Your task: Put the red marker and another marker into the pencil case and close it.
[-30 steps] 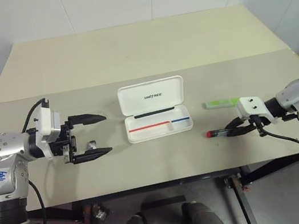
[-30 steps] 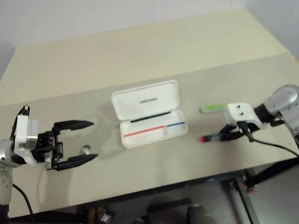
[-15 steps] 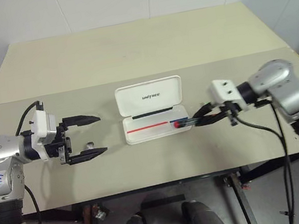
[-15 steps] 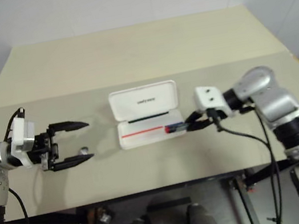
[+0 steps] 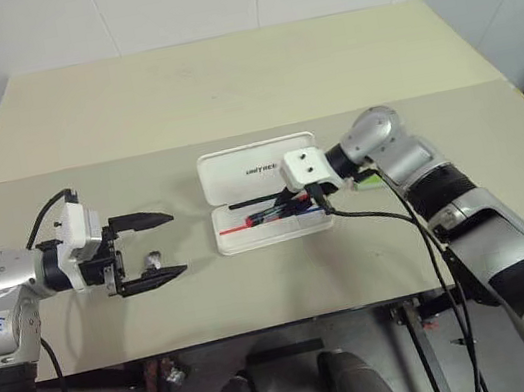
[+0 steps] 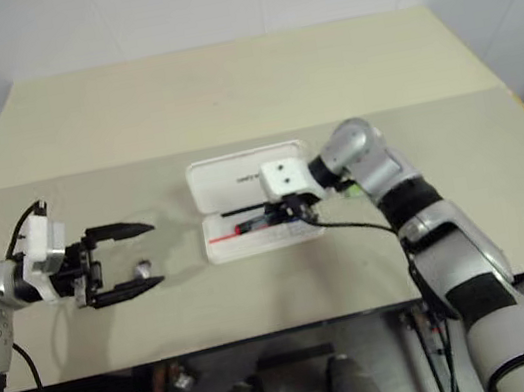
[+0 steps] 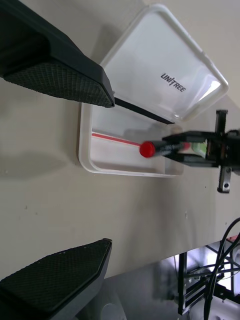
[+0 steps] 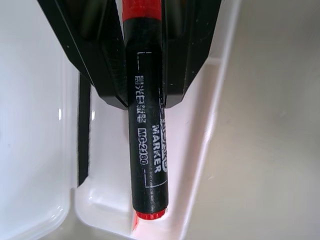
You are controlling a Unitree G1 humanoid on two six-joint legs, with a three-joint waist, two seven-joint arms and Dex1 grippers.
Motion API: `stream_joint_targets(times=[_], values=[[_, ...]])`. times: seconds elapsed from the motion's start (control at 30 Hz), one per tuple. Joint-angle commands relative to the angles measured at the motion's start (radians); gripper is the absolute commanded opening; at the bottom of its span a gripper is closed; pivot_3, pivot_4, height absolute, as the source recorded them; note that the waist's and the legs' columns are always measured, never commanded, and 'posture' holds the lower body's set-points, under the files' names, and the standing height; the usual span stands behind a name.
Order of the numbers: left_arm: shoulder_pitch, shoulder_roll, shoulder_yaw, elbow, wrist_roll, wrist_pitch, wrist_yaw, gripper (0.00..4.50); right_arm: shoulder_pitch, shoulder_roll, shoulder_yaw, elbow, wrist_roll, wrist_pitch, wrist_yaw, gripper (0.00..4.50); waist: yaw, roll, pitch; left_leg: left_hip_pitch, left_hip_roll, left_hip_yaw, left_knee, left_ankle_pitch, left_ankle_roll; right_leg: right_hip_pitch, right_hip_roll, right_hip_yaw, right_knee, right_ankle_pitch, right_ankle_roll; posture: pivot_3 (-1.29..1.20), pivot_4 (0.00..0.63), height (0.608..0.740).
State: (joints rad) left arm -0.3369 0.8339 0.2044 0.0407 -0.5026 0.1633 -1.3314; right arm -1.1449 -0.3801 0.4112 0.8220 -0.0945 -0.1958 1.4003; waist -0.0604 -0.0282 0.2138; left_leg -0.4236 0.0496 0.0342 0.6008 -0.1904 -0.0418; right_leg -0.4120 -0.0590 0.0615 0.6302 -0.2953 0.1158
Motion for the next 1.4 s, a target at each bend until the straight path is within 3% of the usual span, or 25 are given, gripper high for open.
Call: stream_joint_targets(times=[0.03, 0.23, 0.5, 0.7, 0.9, 1.07, 1.13, 1.27, 1.4], values=[[0.009, 0.014, 0.04, -0.049, -0.022, 0.004, 0.022, 4.5, -0.047, 0.024, -0.015, 0.051, -0.019, -0.024, -0.033, 0.6, 0.0, 0.0, 0.0, 0.0, 0.0, 0.0, 0.0, 0.0, 0.0, 0.0, 0.0, 0.0, 0.0, 0.0, 0.0, 0.0, 0.15, 0.74], [0.012, 0.008, 0.04, -0.065, -0.025, 0.012, 0.04, 4.5, -0.081, 0.059, -0.021, 0.135, -0.056, -0.043, -0.09, 0.6, 0.0, 0.0, 0.0, 0.0, 0.0, 0.001, 0.0, 0.0, 0.0, 0.0, 0.0, 0.0, 0.0, 0.0, 0.0, 0.0, 0.15, 0.74], [-0.002, 0.008, 0.033, -0.058, -0.027, 0.013, 0.04, 4.5, -0.073, 0.069, -0.064, 0.083, -0.028, -0.066, -0.106, 3.29, -0.001, 0.0, 0.0, 0.0, 0.0, 0.001, -0.002, 0.0, -0.001, -0.001, 0.0, 0.0, 0.0, 0.0, 0.0, 0.0, 0.15, 0.74], [-0.041, 0.001, 0.012, -0.028, -0.016, 0.004, 0.034, 4.5, -0.054, 0.075, -0.109, -0.03, 0.036, -0.008, -0.077, 3.29, -0.001, 0.0, 0.0, 0.0, 0.0, 0.001, -0.002, 0.0, -0.001, -0.001, 0.0, 0.0, 0.0, 0.0, 0.0, 0.0, 0.15, 0.74], [-0.062, -0.004, -0.002, -0.019, -0.012, 0.002, 0.029, 4.5, 0.021, 0.031, -0.158, -0.257, 0.167, 0.208, 0.022, 3.29, 0.003, 0.0, 0.0, 0.0, 0.0, 0.001, -0.002, 0.0, -0.001, -0.001, 0.0, 0.0, 0.0, 0.0, 0.0, 0.0, 0.15, 0.74], [-0.077, -0.011, -0.016, -0.017, -0.016, 0.001, 0.021, 4.5, 0.121, -0.148, -0.2, -0.436, 0.204, 0.32, 0.075, 4.46, 0.012, 0.0, 0.0, 0.0, 0.0, 0.002, -0.002, 0.0, -0.001, -0.001, -0.001, -0.001, 0.0, 0.0, 0.0, 0.0, 0.15, 0.74], [-0.083, -0.021, -0.021, -0.026, -0.028, 0.008, 0.019, 4.5, 0.137, -0.234, -0.216, -0.466, 0.213, 0.352, 0.101, 4.46, 0.017, 0.0, 0.0, 0.0, -0.001, 0.002, -0.001, 0.0, -0.001, -0.001, -0.001, -0.001, -0.001, 0.0, 0.0, 0.0, 0.15, 0.74], [-0.093, -0.045, -0.037, -0.049, -0.039, 0.026, 0.02, 4.5, 0.134, -0.375, -0.212, -0.395, 0.177, 0.311, 0.142, 4.46, 0.014, -0.001, -0.001, 0.0, -0.001, 0.003, -0.001, 0.0, -0.001, -0.001, -0.002, 0.0, -0.002, 0.0, 0.0, 0.0, 0.15, 0.74], [-0.117, -0.054, -0.08, -0.077, -0.046, 0.082, 0.008, 4.5, 0.069, -0.449, -0.181, -0.12, 0.081, 0.147, 0.121, 4.46, 0.002, -0.001, 0.0, 0.001, -0.001, 0.003, -0.001, 0.0, -0.001, -0.001, -0.001, 0.0, -0.002, 0.0, 0.0, 0.0, 0.15, 0.74]])
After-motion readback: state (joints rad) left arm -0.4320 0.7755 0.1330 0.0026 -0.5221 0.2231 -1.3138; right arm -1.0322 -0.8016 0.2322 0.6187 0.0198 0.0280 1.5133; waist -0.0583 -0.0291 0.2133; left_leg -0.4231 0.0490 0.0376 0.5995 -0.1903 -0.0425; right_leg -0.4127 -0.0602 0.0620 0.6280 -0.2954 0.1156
